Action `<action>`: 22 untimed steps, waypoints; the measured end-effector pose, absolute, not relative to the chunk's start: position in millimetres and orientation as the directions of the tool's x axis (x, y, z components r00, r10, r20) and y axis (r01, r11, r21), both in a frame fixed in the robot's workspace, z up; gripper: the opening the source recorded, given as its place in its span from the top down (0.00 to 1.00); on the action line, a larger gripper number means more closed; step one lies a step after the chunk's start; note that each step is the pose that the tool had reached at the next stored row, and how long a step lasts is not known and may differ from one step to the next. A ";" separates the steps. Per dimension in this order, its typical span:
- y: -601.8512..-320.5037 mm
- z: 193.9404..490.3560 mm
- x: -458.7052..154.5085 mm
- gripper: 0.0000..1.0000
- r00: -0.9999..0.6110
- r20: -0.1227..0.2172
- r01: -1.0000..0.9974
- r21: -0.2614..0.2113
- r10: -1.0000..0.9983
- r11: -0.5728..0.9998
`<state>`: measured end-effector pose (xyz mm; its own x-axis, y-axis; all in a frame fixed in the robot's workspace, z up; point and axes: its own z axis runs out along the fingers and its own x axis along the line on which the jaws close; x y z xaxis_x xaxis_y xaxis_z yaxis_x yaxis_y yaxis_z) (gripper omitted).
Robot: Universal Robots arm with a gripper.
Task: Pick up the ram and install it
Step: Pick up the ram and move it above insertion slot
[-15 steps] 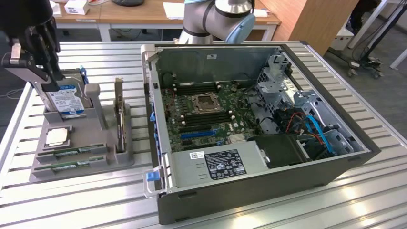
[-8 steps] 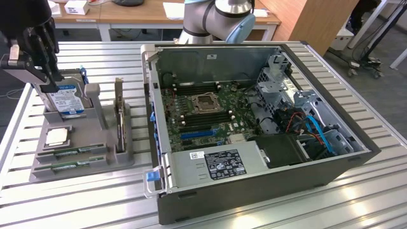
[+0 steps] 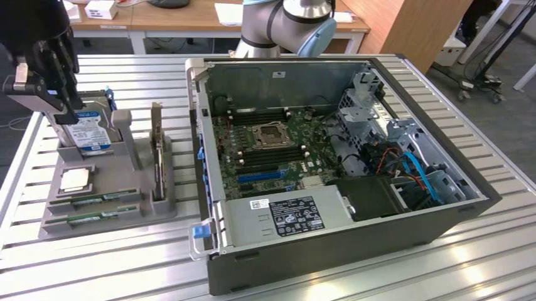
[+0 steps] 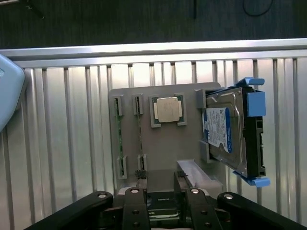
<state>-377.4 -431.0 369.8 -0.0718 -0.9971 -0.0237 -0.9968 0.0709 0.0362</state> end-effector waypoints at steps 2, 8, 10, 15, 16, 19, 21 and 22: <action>-431.0 366.1 -377.3 0.64 -0.072 -0.024 -0.997 0.036 -0.997 0.071; -431.0 358.2 -377.3 0.64 -0.072 -0.024 -0.997 0.036 -0.997 0.071; -431.0 355.8 -377.3 0.64 -0.072 -0.024 -0.997 0.036 -0.997 0.071; -431.9 355.3 -377.6 0.64 -0.072 -0.024 -0.997 0.036 -0.997 0.071; -433.1 355.4 -377.9 0.64 -0.072 -0.024 -0.997 0.036 -0.997 0.071; -436.3 355.4 -379.2 0.64 -0.072 -0.024 -0.997 0.036 -0.997 0.071; -438.8 355.4 -379.9 0.64 -0.072 -0.024 -0.997 0.036 -0.997 0.071; -440.0 355.4 -380.2 0.64 -0.072 -0.024 -0.997 0.036 -0.997 0.071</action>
<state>-380.2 -440.0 355.4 -0.0717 -0.9971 -0.0237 -0.9968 0.0709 0.0362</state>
